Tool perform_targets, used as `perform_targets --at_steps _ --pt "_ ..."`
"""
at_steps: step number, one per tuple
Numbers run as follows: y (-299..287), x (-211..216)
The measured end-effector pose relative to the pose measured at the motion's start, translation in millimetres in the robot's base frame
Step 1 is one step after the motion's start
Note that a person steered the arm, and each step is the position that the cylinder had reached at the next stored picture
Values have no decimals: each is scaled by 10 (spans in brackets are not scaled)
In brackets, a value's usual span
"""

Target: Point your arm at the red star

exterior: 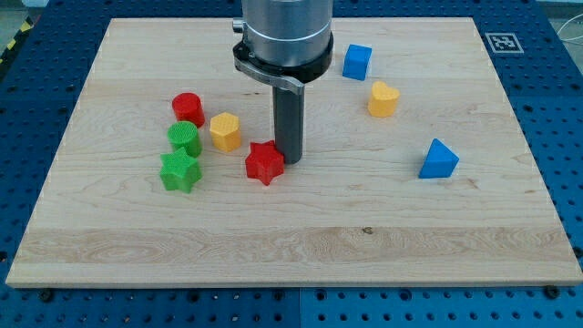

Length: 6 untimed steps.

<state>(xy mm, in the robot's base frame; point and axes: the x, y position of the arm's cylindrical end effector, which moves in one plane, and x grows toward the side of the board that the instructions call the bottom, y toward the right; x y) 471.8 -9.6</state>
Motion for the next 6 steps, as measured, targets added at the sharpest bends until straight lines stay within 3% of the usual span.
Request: perform_targets --at_steps 2,3,6 --pt "453 270" --pt "460 484" --pt "164 512"
